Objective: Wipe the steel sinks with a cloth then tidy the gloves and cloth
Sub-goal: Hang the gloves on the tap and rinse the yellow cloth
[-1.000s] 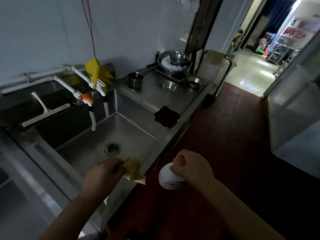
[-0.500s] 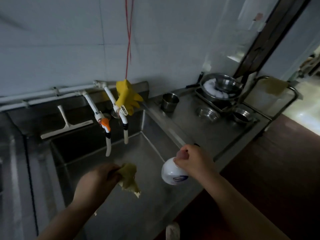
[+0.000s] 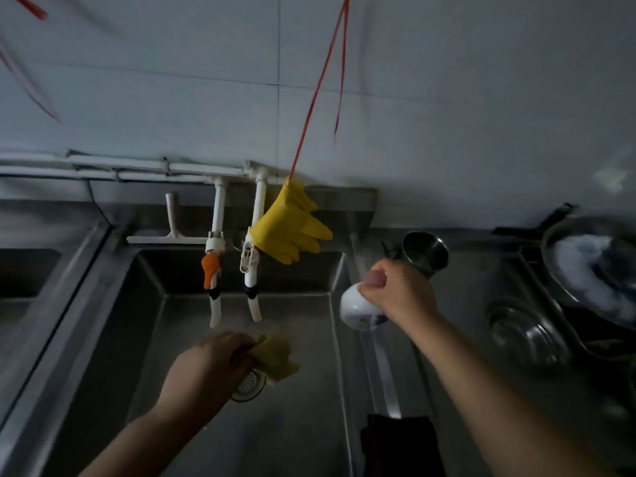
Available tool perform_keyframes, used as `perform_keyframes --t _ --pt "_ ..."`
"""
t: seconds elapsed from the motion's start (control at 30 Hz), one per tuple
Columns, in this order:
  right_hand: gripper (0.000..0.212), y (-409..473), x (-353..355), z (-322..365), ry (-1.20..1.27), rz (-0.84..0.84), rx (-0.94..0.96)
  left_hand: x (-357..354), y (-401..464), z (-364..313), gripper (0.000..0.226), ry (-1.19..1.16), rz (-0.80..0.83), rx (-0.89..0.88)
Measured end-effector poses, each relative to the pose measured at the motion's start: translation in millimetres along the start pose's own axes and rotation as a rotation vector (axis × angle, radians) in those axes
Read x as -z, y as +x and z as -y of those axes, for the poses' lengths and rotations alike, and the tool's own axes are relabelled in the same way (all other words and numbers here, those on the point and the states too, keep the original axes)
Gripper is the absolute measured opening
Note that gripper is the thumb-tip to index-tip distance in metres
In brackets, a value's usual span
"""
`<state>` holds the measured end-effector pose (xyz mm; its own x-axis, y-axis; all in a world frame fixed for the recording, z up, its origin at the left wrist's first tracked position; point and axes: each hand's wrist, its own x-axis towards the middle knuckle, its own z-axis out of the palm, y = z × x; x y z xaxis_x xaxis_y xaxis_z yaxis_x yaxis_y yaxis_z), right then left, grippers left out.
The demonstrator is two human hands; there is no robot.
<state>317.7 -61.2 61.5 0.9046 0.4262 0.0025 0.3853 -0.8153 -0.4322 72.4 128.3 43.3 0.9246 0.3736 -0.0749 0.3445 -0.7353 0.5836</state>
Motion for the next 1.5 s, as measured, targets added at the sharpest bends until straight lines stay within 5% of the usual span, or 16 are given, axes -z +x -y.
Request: perform_keyframes --t 0.43,0.93,1.2,1.33,1.5 --pt "0.022 170 -38 0 0.069 0.080 0.167 -17 40 -3 0.023 0.113 -0.003 0.147" --pt "0.020 227 -62 17 0.038 0.074 0.107 -28 36 4 0.023 0.129 0.032 0.196" --pt "0.032 203 -55 17 -0.120 0.035 0.206 -24 28 11 0.024 0.129 0.019 0.167" --pt "0.035 143 -43 13 -0.001 -0.163 0.286 -13 22 13 0.021 0.115 -0.015 0.125" --pt "0.018 34 -38 32 0.240 -0.036 0.377 5 10 10 0.017 0.045 -0.073 0.079"
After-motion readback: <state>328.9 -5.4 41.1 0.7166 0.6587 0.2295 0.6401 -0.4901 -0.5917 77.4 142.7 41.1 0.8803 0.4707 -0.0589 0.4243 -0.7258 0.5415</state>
